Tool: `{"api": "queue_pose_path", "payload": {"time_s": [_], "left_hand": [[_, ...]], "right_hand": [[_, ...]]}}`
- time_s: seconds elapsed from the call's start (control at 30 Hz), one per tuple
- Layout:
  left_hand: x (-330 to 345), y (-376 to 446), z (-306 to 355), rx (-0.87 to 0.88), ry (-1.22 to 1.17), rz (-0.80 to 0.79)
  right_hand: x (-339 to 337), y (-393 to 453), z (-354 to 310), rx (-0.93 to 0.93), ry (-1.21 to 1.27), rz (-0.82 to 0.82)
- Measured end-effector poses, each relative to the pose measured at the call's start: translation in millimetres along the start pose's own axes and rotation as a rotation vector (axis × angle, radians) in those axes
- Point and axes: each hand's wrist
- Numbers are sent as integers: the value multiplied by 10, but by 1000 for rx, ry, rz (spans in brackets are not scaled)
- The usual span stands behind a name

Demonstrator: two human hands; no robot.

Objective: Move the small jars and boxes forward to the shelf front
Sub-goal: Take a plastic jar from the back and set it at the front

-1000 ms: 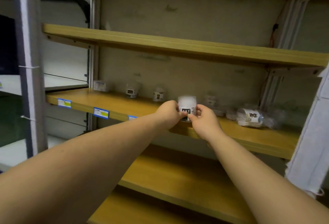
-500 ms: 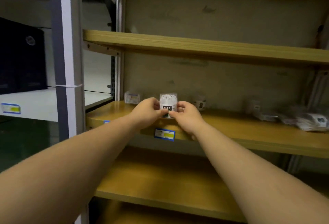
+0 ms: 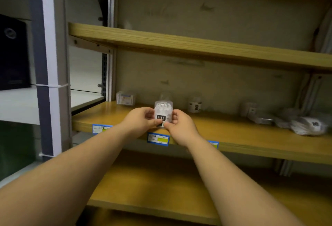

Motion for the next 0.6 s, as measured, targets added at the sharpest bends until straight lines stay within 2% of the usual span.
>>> {"api": "queue_pose_path", "payload": {"time_s": [0.17,0.33,0.47,0.6], "left_hand": [[-13,-40,50,-21,7,-20],[-95,245,137,-104,16,-71],[-106,620,129,-42,12,-36],[-15,931,-8,-1,100,-52]], "right_hand": [[17,17,29,-23,-26,-4],[-93,302,-13,94,89,-30],[-276,603,-69,49,-31,-43],[-240,813,98,92,-94,-77]]}}
Point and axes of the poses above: each hand's wrist, its own y-axis towards the middle knuckle, its own x-axis out of the palm, z = x × y, and after that the axes turned 7 degrees about -x, right-handed
